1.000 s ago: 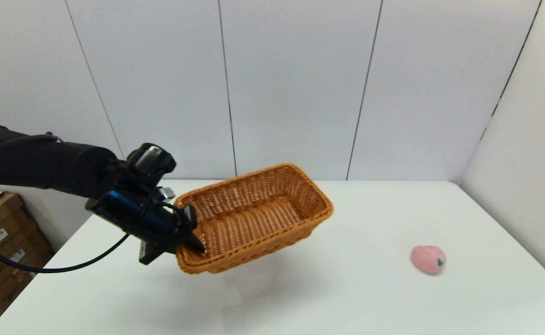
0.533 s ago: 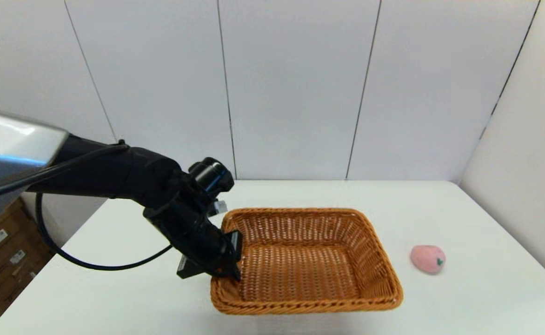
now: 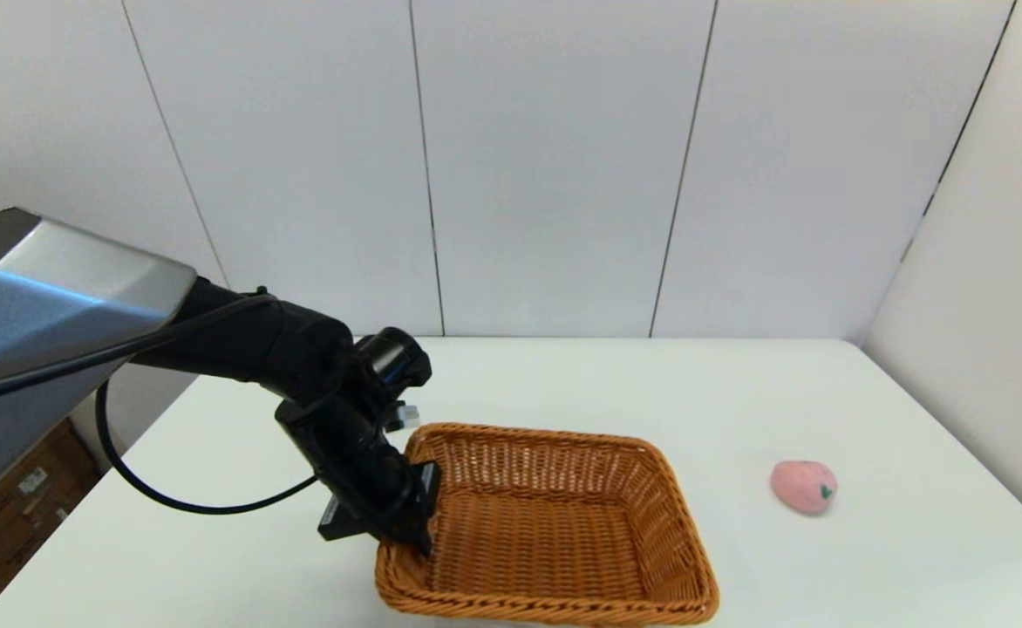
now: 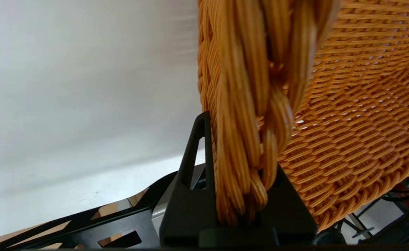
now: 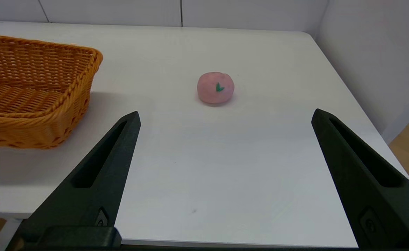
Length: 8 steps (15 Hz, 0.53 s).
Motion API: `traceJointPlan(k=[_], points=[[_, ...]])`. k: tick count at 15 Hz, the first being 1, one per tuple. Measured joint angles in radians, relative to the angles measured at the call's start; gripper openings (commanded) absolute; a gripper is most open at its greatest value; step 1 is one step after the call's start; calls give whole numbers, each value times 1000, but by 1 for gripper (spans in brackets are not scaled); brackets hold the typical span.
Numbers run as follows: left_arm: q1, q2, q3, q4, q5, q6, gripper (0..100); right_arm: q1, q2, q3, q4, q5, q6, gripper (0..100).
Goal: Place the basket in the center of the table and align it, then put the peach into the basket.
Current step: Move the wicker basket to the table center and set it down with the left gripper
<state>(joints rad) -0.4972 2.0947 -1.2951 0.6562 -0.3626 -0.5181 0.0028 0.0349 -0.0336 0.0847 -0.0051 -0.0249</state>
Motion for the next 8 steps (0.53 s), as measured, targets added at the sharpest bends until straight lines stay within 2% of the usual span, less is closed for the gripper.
traceJointPlan(k=[1,2,8], points=[[3,3,4,0,-1,0,0,0,0,0,0,0,-1,100],[6,5,4,0,-1,0,100,0,1,0,0,1,0,100],[35,7,1,-6,5,-12,100,0,1,0,1,3,-1,100]])
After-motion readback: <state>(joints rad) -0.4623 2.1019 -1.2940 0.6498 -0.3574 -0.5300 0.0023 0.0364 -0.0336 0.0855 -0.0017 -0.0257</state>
